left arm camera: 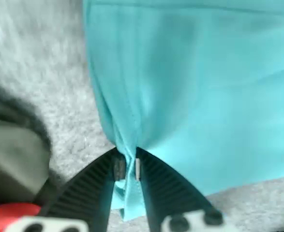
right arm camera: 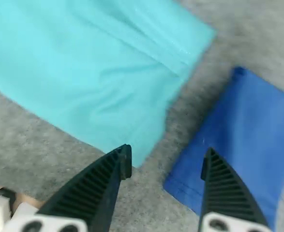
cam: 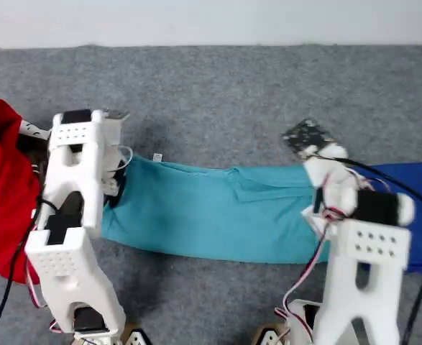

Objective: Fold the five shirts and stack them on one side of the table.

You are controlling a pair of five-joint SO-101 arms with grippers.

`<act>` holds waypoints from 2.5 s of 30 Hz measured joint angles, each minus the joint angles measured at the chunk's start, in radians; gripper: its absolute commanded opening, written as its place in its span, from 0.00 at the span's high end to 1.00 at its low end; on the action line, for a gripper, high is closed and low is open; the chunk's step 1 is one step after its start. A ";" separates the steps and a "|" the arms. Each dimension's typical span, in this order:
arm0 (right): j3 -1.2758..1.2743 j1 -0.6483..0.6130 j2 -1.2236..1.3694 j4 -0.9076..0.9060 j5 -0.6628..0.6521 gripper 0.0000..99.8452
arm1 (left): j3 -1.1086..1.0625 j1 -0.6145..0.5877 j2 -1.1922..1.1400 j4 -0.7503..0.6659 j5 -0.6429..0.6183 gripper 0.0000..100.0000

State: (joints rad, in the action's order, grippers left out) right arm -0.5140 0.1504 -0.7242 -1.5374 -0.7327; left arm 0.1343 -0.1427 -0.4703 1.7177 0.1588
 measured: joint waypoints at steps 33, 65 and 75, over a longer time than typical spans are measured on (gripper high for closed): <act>-0.037 0.480 -0.175 -0.054 0.149 0.75 | 0.284 0.721 0.064 0.015 -0.028 0.99; -0.037 0.848 -0.175 -0.097 0.196 0.75 | 1.030 1.037 -0.430 0.017 -0.032 0.99; -0.037 0.845 -0.193 -0.097 0.196 0.75 | 0.964 1.056 -0.430 -0.097 -0.097 0.99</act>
State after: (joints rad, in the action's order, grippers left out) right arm -0.5508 0.9958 -0.9175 -1.6341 -0.5363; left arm 1.0978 0.9129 -0.8999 1.6210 0.0621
